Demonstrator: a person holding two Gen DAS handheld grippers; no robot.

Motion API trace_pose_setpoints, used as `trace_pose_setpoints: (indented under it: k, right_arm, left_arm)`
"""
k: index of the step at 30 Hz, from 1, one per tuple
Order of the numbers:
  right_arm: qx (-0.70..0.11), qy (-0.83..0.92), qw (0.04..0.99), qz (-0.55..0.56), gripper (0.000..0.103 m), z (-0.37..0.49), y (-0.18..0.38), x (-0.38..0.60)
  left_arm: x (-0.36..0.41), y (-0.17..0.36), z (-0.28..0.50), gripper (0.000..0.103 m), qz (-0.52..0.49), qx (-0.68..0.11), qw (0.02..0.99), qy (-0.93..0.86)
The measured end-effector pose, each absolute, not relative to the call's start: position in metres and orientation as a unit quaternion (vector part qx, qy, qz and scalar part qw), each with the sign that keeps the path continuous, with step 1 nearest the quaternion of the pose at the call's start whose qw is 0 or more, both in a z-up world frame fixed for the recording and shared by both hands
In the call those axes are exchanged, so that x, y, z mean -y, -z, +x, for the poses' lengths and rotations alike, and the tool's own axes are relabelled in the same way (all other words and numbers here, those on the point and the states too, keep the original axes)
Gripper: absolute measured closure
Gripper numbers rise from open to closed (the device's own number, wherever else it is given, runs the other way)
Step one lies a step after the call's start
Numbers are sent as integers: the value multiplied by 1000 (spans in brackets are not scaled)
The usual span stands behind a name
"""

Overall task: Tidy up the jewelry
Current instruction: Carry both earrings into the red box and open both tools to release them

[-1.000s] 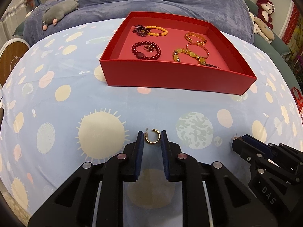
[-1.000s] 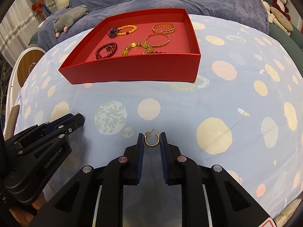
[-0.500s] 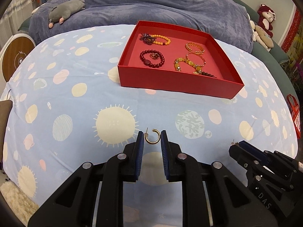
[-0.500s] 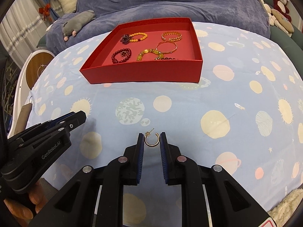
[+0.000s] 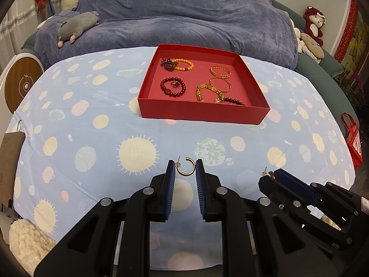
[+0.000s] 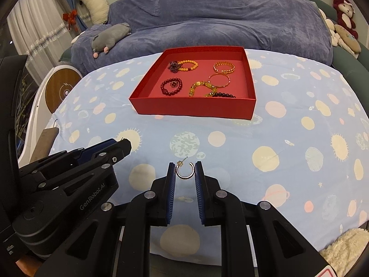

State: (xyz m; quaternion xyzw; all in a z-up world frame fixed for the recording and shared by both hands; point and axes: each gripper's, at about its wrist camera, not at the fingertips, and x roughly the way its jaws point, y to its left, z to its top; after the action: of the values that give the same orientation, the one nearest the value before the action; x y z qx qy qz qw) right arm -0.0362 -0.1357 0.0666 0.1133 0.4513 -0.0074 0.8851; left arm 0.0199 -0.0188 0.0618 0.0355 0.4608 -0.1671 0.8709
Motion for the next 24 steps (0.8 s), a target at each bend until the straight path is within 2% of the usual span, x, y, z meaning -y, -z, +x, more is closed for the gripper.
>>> trace_pose_setpoints:
  k: [12, 24]
  right_arm:
    - [-409, 6, 906, 109, 87, -33, -110, 141]
    - [-366, 7, 923, 119, 87, 55, -148, 174]
  left_arm:
    - [23, -105, 25, 85, 27, -429, 885, 179]
    - [56, -146, 114, 85, 13, -390, 899, 197]
